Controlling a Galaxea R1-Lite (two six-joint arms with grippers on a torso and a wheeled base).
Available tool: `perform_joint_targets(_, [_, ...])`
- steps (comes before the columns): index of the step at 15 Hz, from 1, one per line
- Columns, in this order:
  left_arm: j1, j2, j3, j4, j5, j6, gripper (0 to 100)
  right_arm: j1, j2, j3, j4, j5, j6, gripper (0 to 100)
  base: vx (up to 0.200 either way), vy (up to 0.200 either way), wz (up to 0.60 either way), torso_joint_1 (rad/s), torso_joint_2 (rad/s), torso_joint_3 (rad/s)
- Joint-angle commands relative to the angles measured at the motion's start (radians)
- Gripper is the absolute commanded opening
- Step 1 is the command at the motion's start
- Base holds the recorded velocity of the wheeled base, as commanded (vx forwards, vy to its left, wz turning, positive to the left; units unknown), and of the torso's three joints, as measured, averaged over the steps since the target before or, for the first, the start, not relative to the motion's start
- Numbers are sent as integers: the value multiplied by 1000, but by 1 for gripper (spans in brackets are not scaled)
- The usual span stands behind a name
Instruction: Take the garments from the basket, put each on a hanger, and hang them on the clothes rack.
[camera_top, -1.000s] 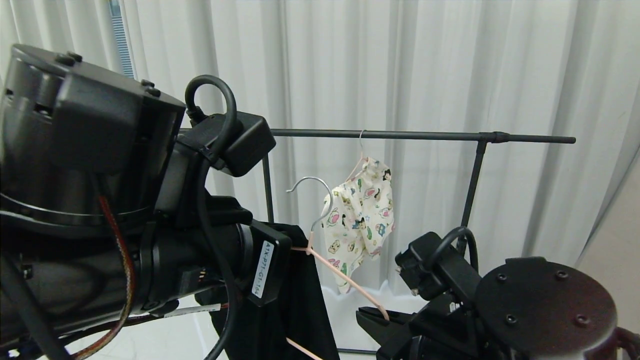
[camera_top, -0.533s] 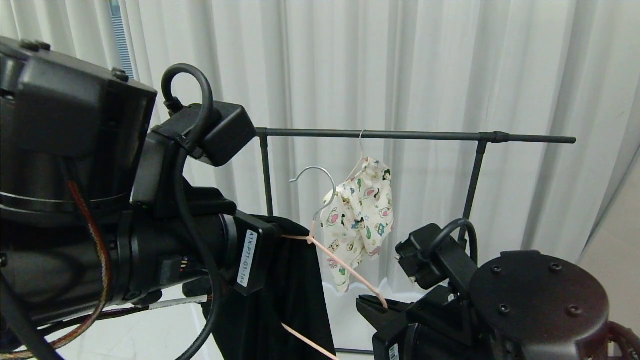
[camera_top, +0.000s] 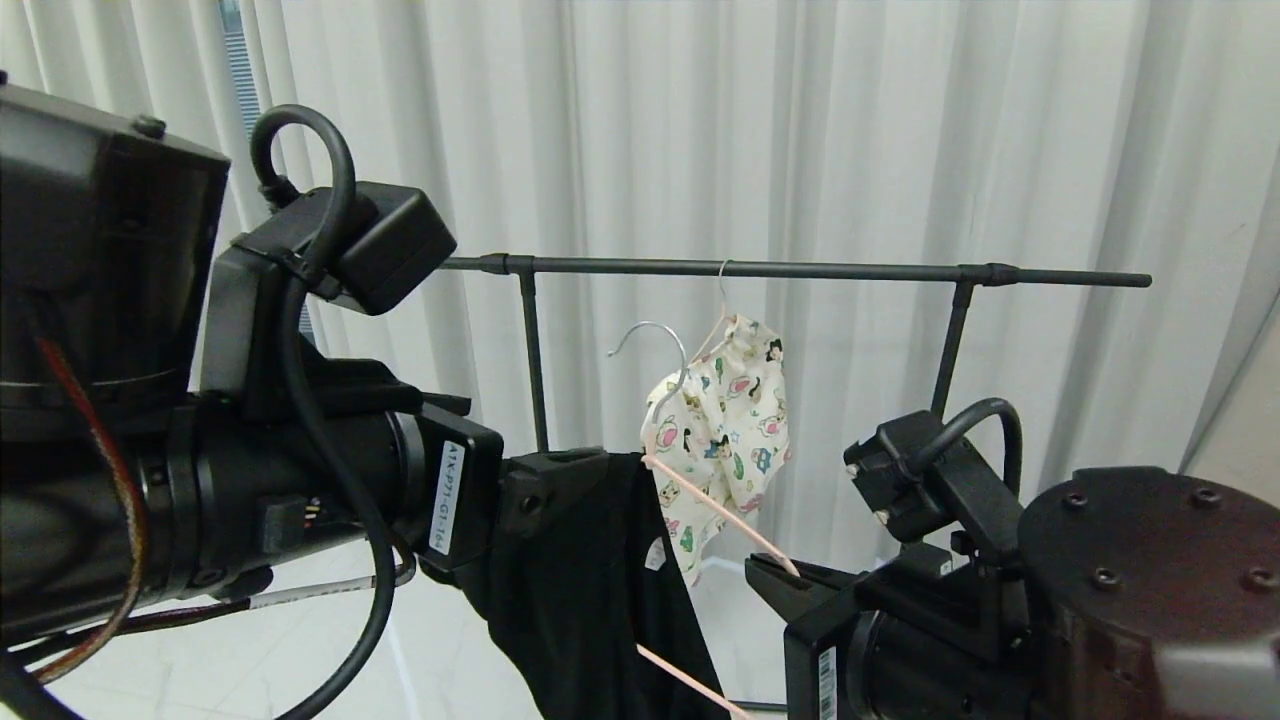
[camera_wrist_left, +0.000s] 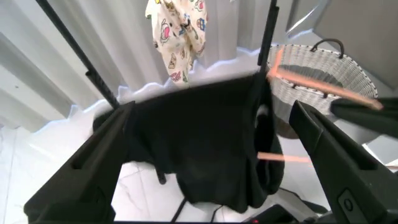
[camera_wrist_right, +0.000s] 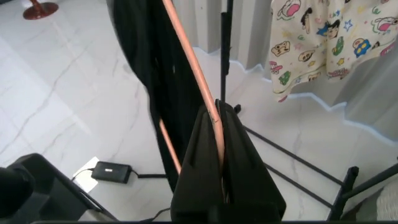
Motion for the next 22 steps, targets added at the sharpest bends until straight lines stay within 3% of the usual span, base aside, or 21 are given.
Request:
perform_joint_targets(1, [3, -16, 13, 0, 2, -1, 100, -1, -29, 0, -4, -3, -6, 0, 0, 0, 0, 0, 0, 0])
perform_joint_targets(5, [-2, -57, 84, 0, -4, 24, 100, -35, -31, 52, -119, -8, -94, 0, 0, 0, 0, 0, 0, 0])
perform_joint_targets(7, [30, -117, 156, 0, -41, 124, 100, -47, -44, 102, -179, -6, -158, 0, 0, 0, 0, 0, 0, 0])
perform_joint_targets(12, [271, -204, 217, 0, -443, 447, 100, -29, -169, 233, -193, 20, -272, 0, 0, 0, 0, 0, 0, 0])
perform_joint_targets(15, [293, -201, 244, 0, -688, 548, 100, 40, -259, 347, -193, 49, -325, 0, 0, 0, 0, 0, 0, 0])
perform_joint_targets(17, [274, -191, 296, 0, -782, 616, 100, 114, -290, 388, -193, 47, -327, 0, 0, 0, 0, 0, 0, 0])
perform_joint_targets(19, [204, -174, 333, 0, -863, 657, 100, 166, -293, 391, -193, 46, -325, 0, 0, 0, 0, 0, 0, 0])
perform_joint_targets(22, [136, -118, 349, 0, -865, 663, 100, 220, -294, 390, -208, 43, -330, 0, 0, 0, 0, 0, 0, 0])
